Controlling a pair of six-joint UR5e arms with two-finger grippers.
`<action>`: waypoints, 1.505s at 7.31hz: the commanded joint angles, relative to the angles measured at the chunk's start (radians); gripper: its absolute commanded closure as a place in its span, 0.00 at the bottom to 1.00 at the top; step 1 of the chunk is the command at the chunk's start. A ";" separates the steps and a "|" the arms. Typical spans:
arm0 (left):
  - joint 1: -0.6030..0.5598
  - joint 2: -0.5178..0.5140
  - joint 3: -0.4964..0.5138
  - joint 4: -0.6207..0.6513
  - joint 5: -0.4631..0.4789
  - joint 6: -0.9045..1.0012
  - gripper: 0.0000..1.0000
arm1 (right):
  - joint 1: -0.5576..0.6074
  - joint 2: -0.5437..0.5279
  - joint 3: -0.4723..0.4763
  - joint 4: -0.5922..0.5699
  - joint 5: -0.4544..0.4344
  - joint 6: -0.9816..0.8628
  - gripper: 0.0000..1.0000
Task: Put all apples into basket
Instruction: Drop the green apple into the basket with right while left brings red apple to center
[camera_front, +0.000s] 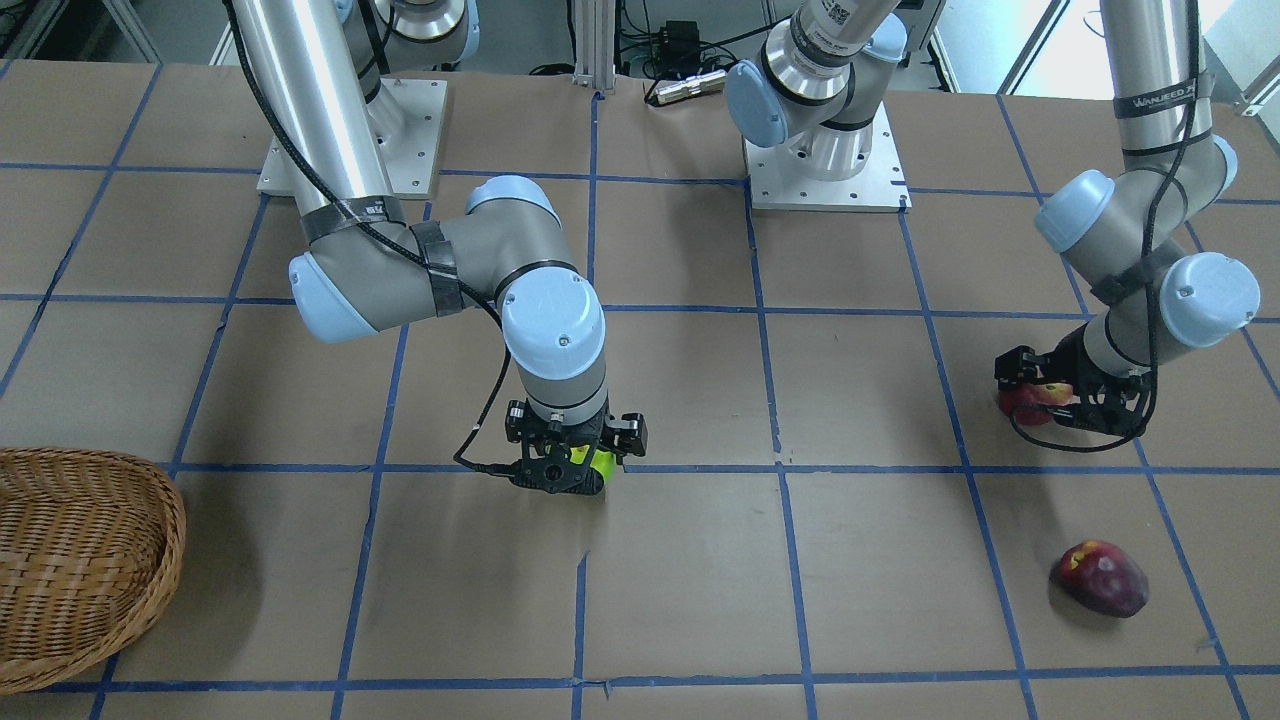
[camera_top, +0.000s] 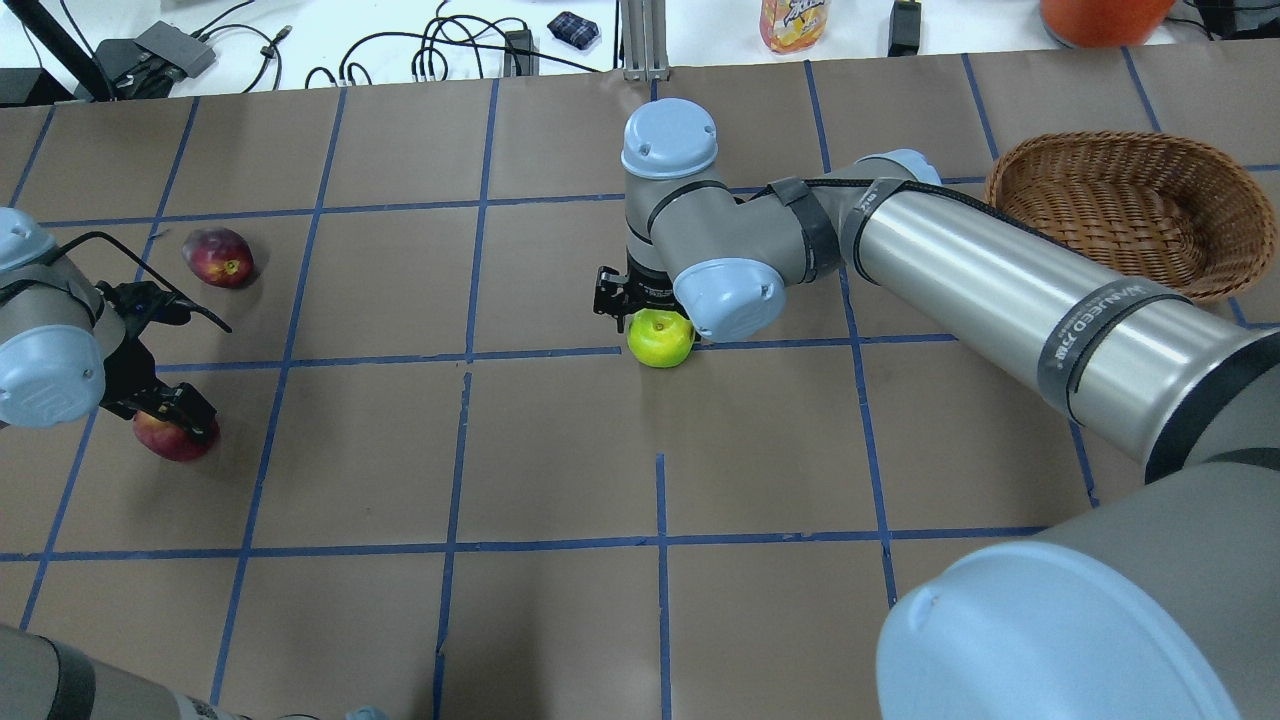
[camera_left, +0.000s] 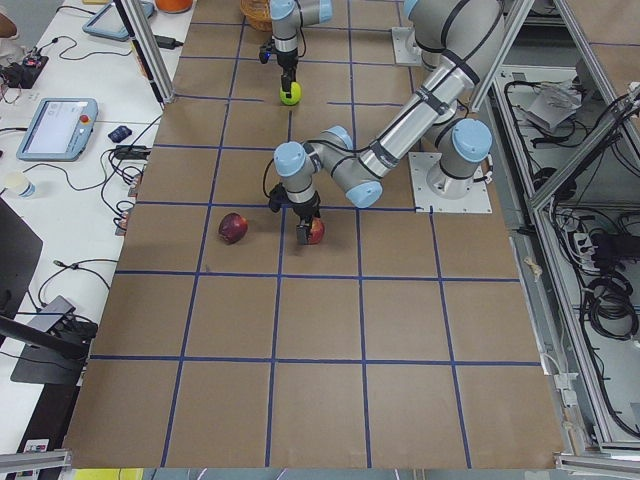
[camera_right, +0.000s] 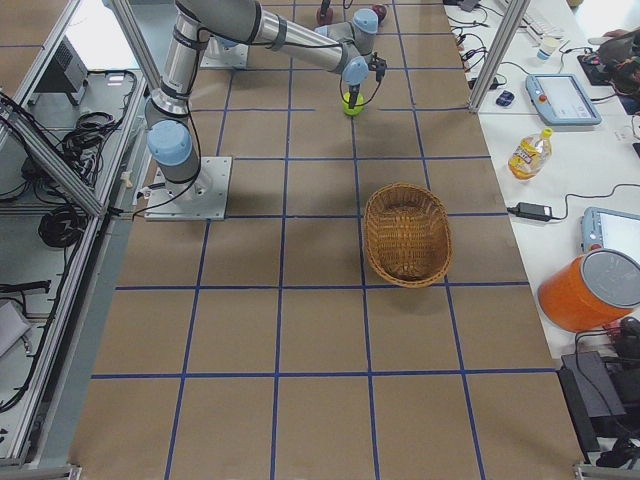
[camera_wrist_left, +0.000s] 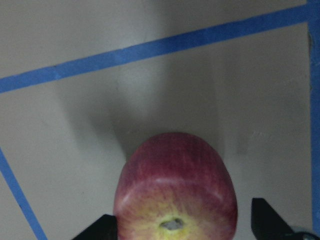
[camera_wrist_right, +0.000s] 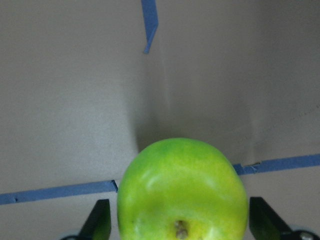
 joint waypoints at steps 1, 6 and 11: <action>0.001 -0.006 0.004 0.005 0.000 0.003 0.00 | 0.000 0.005 0.001 -0.004 -0.011 -0.003 0.89; 0.002 -0.004 0.009 0.024 -0.014 -0.001 0.43 | -0.145 -0.161 -0.060 0.217 -0.005 -0.021 1.00; -0.341 0.126 0.030 -0.168 -0.141 -0.553 0.81 | -0.620 -0.249 -0.177 0.556 -0.122 -0.718 1.00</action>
